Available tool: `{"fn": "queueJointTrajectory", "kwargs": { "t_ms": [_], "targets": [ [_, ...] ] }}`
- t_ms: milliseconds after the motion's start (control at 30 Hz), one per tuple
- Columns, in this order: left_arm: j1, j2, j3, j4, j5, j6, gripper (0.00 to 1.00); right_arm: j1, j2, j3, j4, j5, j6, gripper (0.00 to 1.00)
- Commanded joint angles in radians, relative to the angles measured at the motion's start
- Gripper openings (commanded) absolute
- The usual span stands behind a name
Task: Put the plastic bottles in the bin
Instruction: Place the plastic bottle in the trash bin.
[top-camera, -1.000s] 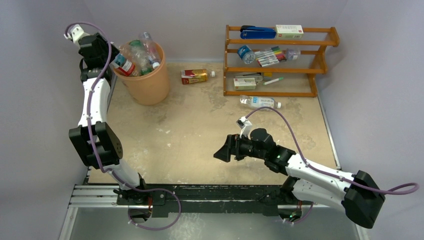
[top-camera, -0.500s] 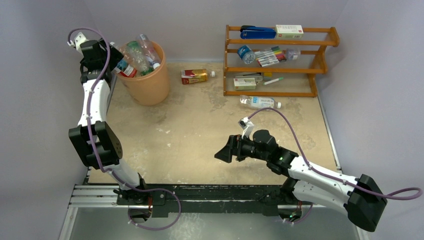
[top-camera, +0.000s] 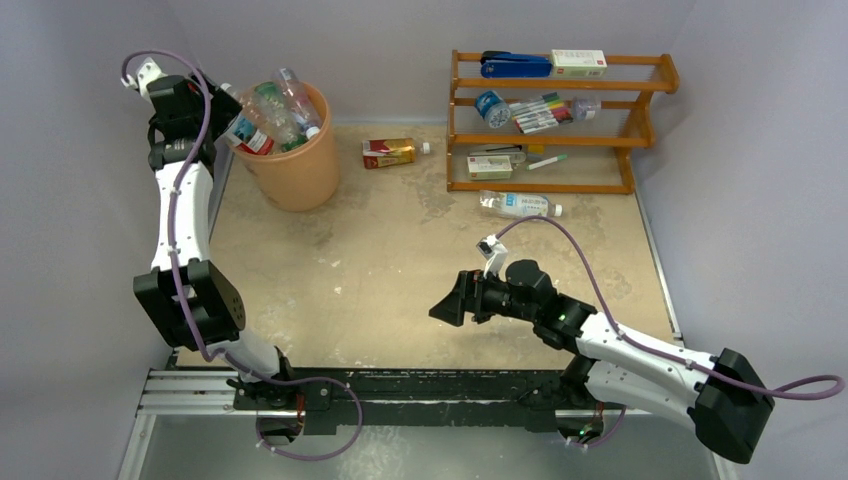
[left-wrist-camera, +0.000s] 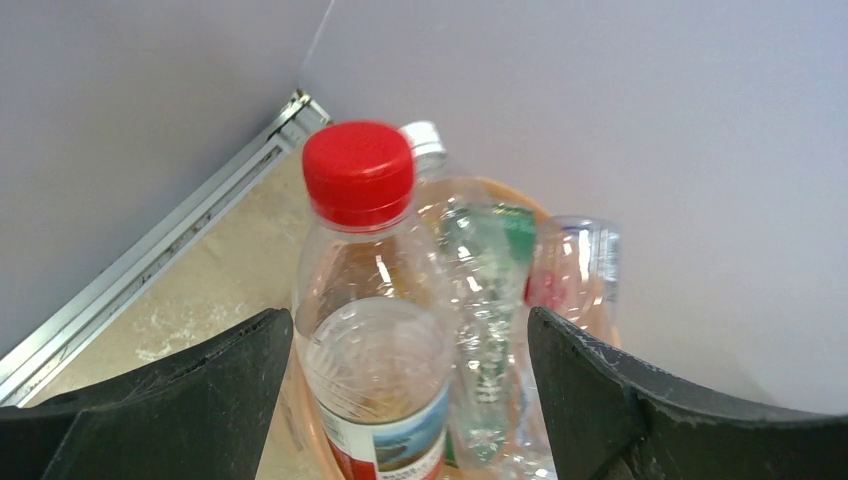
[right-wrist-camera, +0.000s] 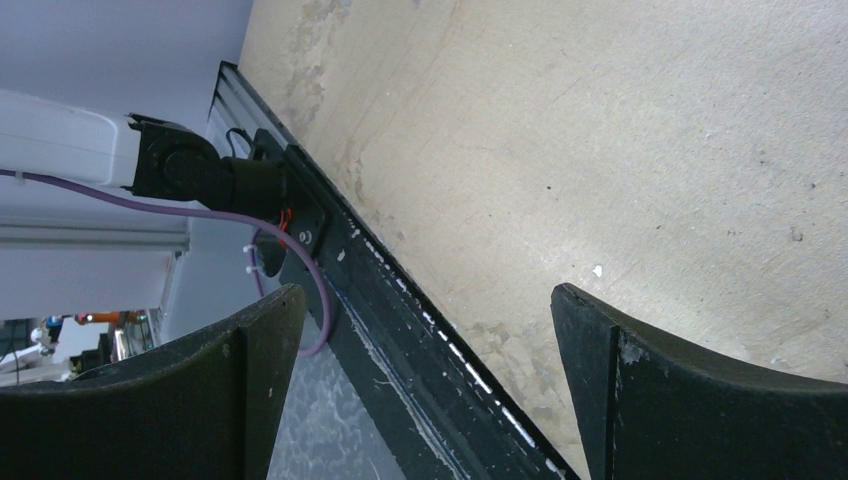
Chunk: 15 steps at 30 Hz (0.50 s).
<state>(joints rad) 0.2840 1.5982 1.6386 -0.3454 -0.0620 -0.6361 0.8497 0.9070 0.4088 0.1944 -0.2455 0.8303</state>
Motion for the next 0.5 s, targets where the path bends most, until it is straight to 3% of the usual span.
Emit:
{"fn": "queueJointTrajectory", "kwargs": {
  "t_ms": [0, 333, 467],
  "targets": [
    [0.011, -0.089, 0.086, -0.006, 0.022, -0.013, 0.87, -0.003, -0.036, 0.005, 0.03, -0.013, 0.01, 0.95],
    [0.005, -0.196, 0.123, -0.075, 0.206, -0.049, 0.88, -0.003, -0.116, 0.04, -0.083, 0.016, 0.004, 1.0],
    [-0.056, -0.234, 0.154, -0.156, 0.243, -0.016, 0.88, -0.003, -0.166, 0.091, -0.18, 0.05, -0.012, 1.0]
  ]
}}
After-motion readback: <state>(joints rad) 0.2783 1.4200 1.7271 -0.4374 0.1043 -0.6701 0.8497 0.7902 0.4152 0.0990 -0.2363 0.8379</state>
